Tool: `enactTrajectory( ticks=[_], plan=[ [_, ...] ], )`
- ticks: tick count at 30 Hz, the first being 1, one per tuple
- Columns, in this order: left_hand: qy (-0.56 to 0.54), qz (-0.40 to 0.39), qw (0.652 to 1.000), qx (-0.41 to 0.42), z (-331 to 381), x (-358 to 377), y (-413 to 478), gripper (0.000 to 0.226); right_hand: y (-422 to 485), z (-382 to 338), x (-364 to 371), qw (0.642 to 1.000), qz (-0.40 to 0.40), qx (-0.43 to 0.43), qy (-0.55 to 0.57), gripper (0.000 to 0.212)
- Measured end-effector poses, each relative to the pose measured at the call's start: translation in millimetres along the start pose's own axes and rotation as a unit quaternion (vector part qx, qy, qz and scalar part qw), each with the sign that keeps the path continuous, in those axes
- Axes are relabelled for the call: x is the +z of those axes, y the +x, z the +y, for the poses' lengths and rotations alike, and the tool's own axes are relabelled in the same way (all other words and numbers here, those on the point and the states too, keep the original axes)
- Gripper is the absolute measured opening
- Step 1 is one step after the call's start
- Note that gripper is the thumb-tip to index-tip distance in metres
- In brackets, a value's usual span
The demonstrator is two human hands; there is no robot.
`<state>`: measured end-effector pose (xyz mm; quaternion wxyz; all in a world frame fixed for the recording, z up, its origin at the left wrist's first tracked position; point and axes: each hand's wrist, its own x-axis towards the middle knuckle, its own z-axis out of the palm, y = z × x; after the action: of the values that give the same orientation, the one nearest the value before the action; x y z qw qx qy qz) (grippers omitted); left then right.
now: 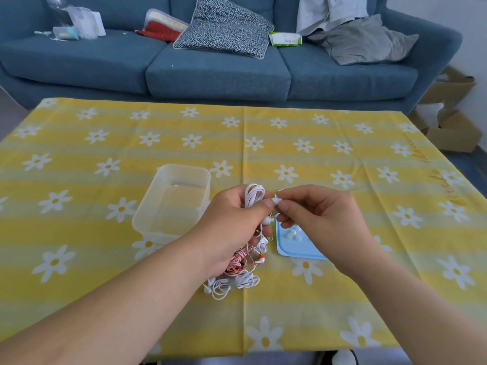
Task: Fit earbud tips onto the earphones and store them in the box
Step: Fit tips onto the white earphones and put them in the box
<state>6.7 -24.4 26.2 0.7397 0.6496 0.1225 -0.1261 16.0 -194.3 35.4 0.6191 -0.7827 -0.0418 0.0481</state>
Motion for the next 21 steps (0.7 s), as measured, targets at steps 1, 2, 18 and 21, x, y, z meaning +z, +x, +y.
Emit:
enactTrajectory(
  ticks=[1,2,18,21],
  plan=[
    [-0.001,-0.002,1.0,0.001,-0.9,1.0,0.1,0.005,-0.4,0.3,-0.9,1.0,0.001,0.002,0.009,0.014],
    [-0.001,-0.004,1.0,0.003,-1.8,2.0,0.7,0.005,-0.6,0.5,-1.7,1.0,0.003,0.005,0.018,0.014],
    [-0.03,0.057,0.998,-0.012,-13.2,14.7,12.5,0.009,-17.2,0.7,3.4,0.998,-0.022,0.021,-0.056,0.016],
    [-0.031,0.044,0.999,-0.007,-12.8,19.1,10.9,0.012,-14.6,1.7,0.8,0.998,-0.003,0.021,-0.051,0.011]
  ],
)
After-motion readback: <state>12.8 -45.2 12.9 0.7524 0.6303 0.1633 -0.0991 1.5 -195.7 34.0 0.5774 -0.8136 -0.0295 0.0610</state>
